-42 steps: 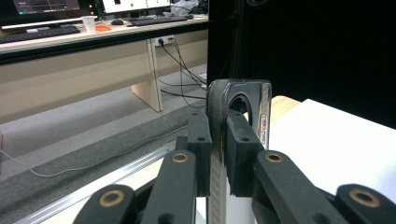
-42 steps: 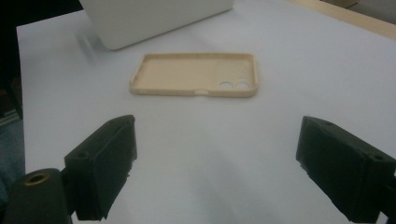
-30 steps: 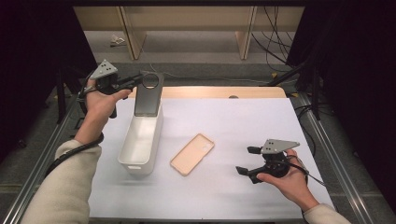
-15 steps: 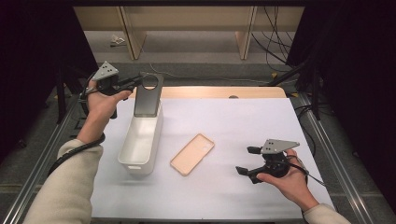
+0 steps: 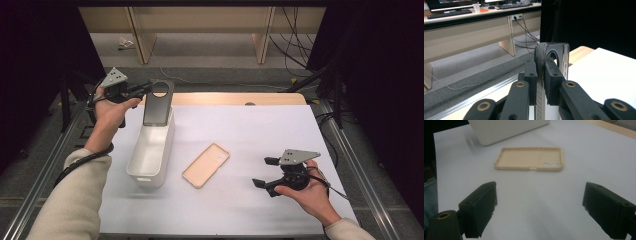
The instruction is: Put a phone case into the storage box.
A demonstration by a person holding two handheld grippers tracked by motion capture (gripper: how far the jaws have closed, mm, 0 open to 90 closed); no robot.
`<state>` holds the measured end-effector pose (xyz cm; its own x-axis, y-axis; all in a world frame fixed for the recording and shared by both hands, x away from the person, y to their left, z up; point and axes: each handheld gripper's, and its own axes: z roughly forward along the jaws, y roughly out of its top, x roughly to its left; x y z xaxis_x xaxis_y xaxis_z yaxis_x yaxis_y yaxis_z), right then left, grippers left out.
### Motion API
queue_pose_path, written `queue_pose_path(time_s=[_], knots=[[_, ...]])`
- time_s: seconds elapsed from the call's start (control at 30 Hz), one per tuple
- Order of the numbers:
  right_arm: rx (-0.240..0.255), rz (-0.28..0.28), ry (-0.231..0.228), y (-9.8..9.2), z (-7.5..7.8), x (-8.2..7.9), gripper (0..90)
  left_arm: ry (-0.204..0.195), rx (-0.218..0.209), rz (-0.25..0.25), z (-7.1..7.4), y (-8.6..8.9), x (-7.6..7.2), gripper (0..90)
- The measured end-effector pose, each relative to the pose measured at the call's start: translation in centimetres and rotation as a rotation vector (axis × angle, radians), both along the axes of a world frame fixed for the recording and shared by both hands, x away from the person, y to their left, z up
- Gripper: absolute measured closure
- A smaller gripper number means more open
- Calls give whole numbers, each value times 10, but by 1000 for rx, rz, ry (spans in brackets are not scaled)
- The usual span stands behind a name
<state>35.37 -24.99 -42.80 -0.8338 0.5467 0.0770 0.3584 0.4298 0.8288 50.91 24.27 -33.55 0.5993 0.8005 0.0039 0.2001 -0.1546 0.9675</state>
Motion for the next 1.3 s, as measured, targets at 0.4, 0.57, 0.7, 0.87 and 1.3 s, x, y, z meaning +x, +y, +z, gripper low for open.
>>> queue_pose_path(time_s=[0.4, 0.57, 0.7, 0.87, 1.3], knots=[[3, -2, -1, 0, 0, 0, 133, 14, 0, 2, -12, -3, 7, 814], [3, -1, -1, -1, 0, 0, 133, 19, -1, 3, -15, -3, 9, 814], [4, 0, -1, 0, 0, 1, 133, 21, 1, 1, -16, -3, 10, 814], [2, 2, 0, 0, 0, 1, 133, 23, -9, 7, -18, -2, 12, 814], [1, 2, 0, 0, 0, 1, 134, 46, -2, 20, -27, -3, 17, 813]])
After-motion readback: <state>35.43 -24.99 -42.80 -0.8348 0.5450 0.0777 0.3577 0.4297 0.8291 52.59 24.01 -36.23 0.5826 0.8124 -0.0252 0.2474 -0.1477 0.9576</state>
